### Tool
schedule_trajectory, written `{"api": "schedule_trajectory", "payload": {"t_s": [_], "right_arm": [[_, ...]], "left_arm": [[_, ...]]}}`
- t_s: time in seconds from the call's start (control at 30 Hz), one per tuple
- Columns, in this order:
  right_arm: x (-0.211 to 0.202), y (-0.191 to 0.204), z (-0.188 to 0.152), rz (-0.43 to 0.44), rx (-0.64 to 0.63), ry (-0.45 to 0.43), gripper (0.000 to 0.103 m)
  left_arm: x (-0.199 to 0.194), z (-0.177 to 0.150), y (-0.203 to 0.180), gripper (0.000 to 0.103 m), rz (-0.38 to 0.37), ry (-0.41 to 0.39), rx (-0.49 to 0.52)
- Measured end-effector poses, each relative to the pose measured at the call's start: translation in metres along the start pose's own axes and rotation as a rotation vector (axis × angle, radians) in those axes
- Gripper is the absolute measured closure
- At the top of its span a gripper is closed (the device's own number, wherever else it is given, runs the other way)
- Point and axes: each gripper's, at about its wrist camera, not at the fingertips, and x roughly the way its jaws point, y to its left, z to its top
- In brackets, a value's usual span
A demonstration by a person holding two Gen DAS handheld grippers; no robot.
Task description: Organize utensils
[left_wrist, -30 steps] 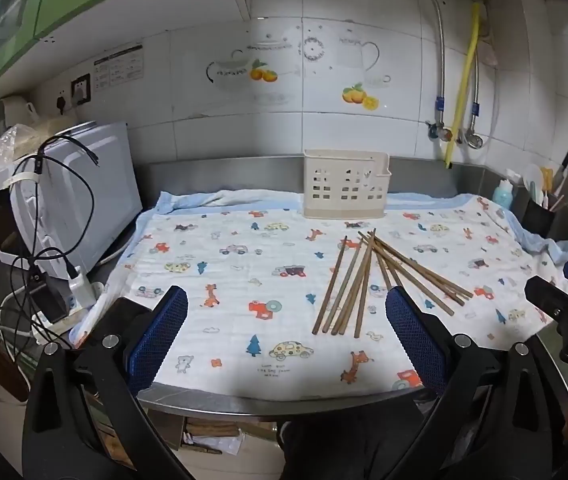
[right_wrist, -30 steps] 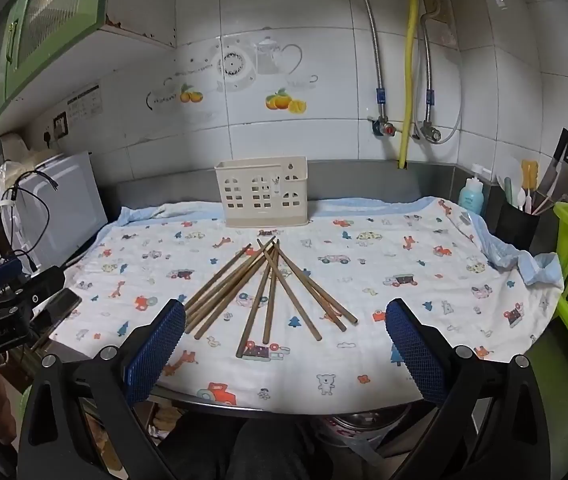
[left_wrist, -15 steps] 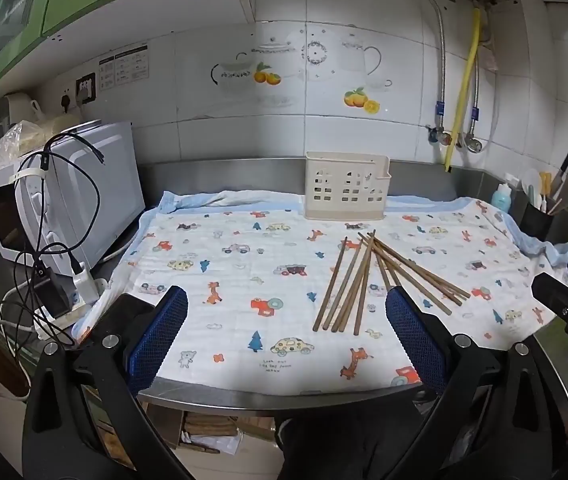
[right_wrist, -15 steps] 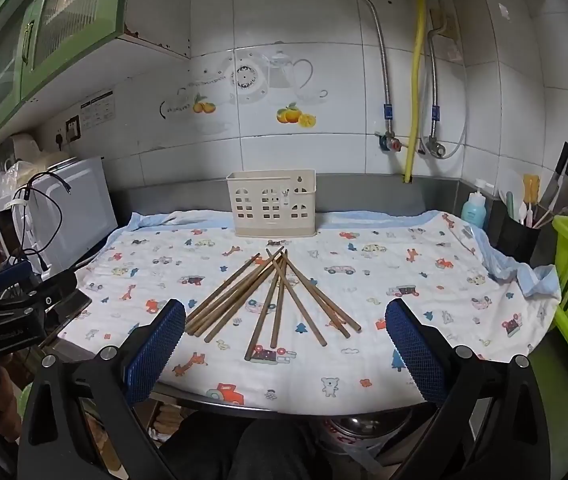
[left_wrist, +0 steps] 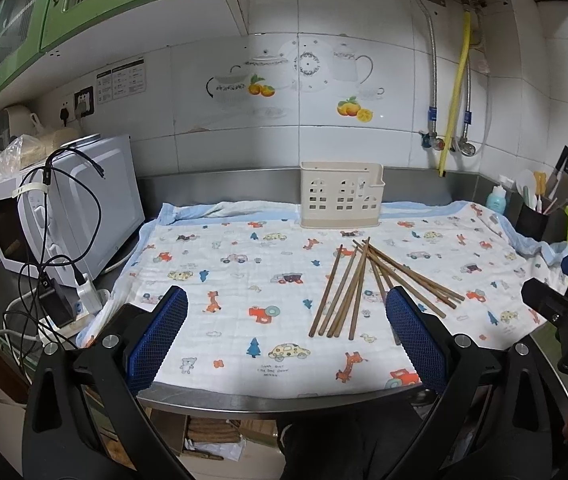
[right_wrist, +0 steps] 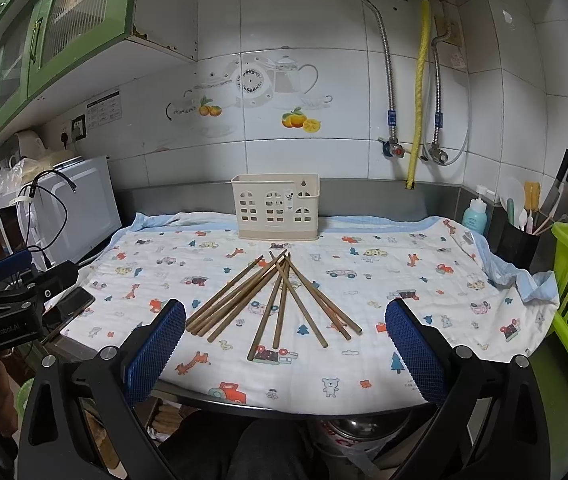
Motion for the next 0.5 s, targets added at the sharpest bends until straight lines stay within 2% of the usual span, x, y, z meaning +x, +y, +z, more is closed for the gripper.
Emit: {"api": "schedule_trajectory", "payload": {"t_s": [0.5], "right_arm": [[-0.0007, 0.0003, -0.0018, -0.002, 0.003, -0.003, 0.006]], "left_arm": [[0.0005, 0.0001, -0.0009, 0.005, -0.001, -0.003, 0.008]]}}
